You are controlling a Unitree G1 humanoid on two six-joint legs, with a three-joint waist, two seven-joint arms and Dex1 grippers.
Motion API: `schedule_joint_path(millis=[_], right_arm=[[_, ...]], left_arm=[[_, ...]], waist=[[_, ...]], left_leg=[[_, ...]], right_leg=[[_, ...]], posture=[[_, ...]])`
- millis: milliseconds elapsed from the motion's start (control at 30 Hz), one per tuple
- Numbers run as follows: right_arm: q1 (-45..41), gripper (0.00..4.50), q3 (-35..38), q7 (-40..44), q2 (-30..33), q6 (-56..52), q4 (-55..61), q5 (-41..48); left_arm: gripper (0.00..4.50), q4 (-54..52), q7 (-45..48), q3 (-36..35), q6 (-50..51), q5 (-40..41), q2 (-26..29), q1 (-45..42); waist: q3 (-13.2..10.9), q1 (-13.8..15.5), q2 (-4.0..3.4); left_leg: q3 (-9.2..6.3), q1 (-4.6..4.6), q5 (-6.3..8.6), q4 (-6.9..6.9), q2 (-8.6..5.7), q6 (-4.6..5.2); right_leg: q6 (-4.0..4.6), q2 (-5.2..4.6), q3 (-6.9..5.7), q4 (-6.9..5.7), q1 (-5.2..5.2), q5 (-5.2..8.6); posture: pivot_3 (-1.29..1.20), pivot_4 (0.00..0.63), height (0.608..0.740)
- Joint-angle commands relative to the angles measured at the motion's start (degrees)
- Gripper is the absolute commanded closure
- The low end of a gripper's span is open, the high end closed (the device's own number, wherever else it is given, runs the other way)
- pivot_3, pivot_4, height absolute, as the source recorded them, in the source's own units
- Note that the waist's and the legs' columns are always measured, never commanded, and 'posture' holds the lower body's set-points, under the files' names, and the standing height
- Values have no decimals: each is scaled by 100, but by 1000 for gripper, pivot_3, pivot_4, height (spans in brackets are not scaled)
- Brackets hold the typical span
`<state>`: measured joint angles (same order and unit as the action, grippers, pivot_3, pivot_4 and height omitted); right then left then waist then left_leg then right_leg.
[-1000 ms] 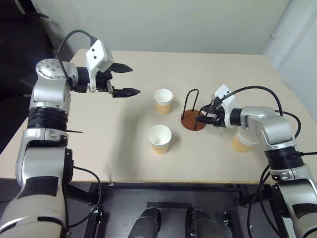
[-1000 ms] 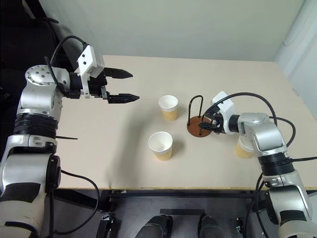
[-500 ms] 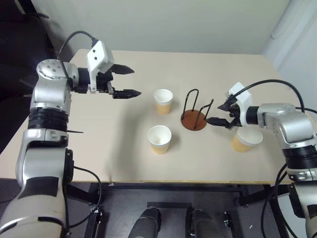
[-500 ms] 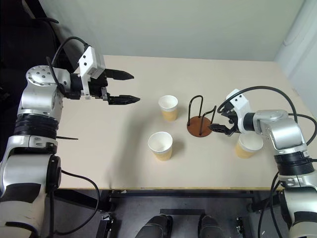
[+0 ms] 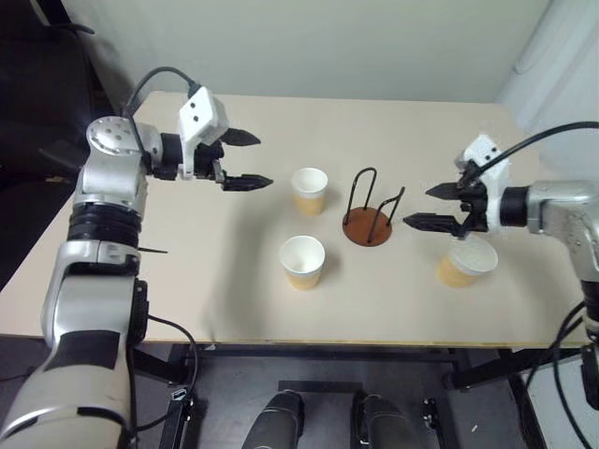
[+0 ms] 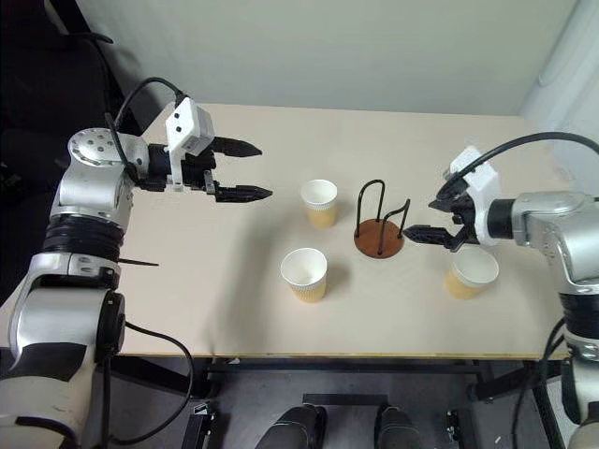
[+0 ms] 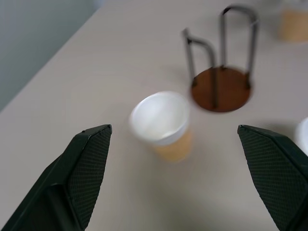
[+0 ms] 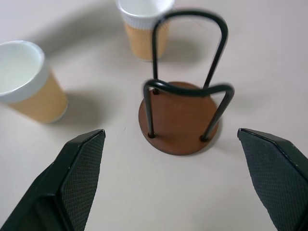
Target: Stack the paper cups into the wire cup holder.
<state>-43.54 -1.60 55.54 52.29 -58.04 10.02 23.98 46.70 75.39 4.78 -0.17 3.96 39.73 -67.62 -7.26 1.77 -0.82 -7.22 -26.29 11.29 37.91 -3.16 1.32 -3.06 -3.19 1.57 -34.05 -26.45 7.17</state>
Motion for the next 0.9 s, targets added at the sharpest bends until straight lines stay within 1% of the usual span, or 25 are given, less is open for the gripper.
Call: schedule_joint_path(millis=[33, 167, 300, 467, 600, 800, 900], right_arm=[[-189, 21, 216, 160, 116, 370, 335, 121], [-342, 21, 228, 347, 216, 572, 566, 223], [-469, 21, 250, 519, 251, 744, 694, 352], [-617, 21, 265, 578, 260, 796, 656, 469], [-705, 21, 238, 652, 356, 860, 556, 446], [-759, 21, 146, 803, 598, 903, 359, 356], [-755, 21, 120, 874, 653, 971, 314, 336]], left_arm=[[0, 237, -438, 136, -646, -447, 71, -290], [0, 547, -689, 406, -1312, -903, 61, -338], [0, 990, -902, 637, -1748, -1276, -46, -574], [0, 1266, -502, 772, -1845, -1336, -299, -936], [0, 1434, -369, 991, -2035, -1574, -399, -1160], [0, 1820, -595, 1456, -2347, -2204, -542, -1602], [0, 2060, -933, 1720, -2428, -2602, -612, -1855]], waist=[[0, -6, 0], [0, -11, 0], [0, -1, 1], [0, 27, 1], [0, 20, 1], [0, 14, 1], [-1, 16, 2]], left_leg=[[0, 0, 0, 1, 0, 1], [1, 0, -4, 1, 0, 8], [0, -2, -6, 1, 0, 10], [-1, -11, -4, 4, -5, 10], [-1, -11, -1, 3, -5, 11], [2, -15, -2, 1, -2, 13], [6, -20, 0, 2, -4, 16]], right_leg=[[0, 0, 1, 1, 0, 0], [-3, 2, 3, 0, -1, 2], [-4, 4, 2, 1, -2, 3], [-5, -1, 1, 5, -3, 3], [-5, 0, 2, 7, -4, 3], [-11, 4, 2, 5, -11, 7], [-14, 6, 1, 7, -13, 8]], posture=[[0, 150, 740], [0, 150, 740], [0, 150, 740], [0, 150, 740], [0, 150, 740], [0, 150, 740], [0, 150, 740]])
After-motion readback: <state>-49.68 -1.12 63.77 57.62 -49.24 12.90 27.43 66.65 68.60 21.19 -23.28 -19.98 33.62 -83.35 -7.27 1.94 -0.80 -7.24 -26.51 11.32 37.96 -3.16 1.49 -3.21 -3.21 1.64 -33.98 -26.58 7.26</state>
